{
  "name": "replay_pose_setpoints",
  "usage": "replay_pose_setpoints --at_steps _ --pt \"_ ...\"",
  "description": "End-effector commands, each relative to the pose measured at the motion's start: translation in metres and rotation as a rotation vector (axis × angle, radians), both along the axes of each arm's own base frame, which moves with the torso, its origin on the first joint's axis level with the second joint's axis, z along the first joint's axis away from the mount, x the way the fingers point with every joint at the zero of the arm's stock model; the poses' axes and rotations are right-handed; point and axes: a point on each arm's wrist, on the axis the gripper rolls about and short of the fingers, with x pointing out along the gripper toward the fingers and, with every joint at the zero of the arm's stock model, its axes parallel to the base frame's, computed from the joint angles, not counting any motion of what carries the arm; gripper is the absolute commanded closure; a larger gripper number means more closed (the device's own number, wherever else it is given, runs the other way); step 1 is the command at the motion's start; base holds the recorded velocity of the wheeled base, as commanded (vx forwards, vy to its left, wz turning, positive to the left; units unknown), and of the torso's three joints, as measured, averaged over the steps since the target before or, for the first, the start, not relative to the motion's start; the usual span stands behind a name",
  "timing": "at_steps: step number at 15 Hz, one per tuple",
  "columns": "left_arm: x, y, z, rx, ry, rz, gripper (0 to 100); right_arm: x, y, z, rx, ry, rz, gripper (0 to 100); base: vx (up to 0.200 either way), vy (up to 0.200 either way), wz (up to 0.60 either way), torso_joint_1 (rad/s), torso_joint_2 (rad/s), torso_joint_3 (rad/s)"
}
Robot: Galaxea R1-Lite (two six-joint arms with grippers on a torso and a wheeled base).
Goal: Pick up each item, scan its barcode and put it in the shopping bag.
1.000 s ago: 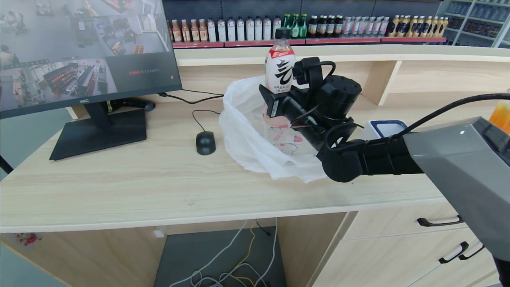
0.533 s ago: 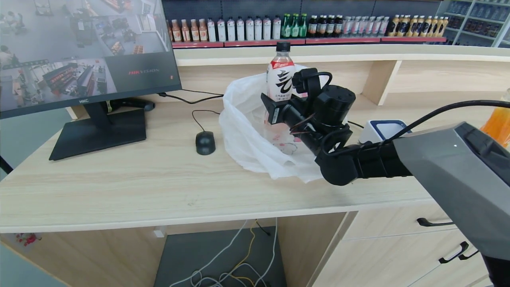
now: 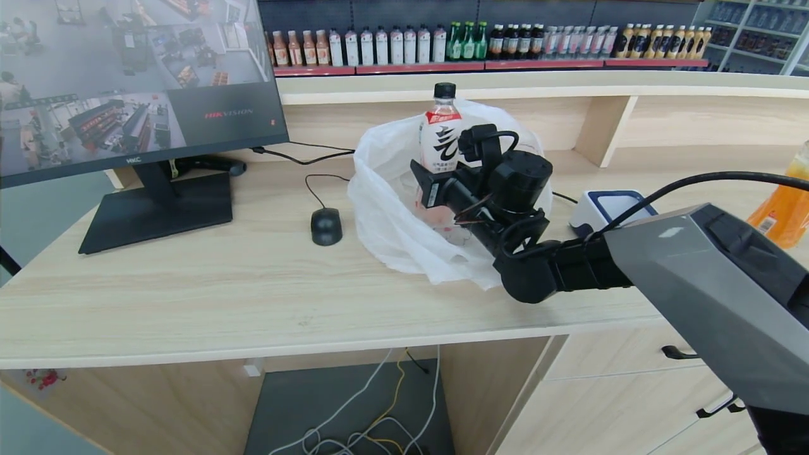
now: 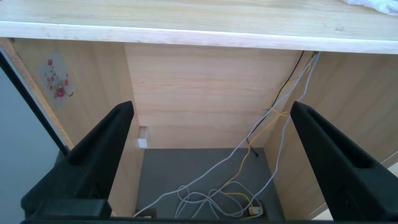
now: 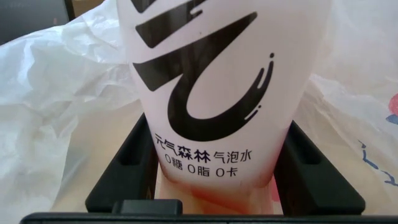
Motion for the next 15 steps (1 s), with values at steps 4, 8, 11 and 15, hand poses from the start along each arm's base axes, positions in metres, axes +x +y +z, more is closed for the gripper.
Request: replay_pose_setpoints --at_steps 4,8,11,15 --pt "0.000 0.000 0.000 0.000 -0.001 0.001 0 0.000 0.003 -0.005 -0.004 0.008 0.003 100 0.000 0.000 0.00 0.000 0.00 0.000" --pt "0.000 0.000 0.000 0.000 -0.001 0.000 0 0.002 0.003 -0.010 -0.009 0.015 0.002 100 0.000 0.000 0.00 0.000 0.00 0.000" --pt "0.000 0.000 0.000 0.000 -0.001 0.001 0 0.001 0.002 -0.015 -0.008 0.014 0.002 100 0.000 0.000 0.00 0.000 0.00 0.000" --pt "0.000 0.000 0.000 0.000 -0.001 0.000 0 -0.001 0.000 -0.026 -0.011 0.018 0.000 100 0.000 0.000 0.00 0.000 0.00 0.000"
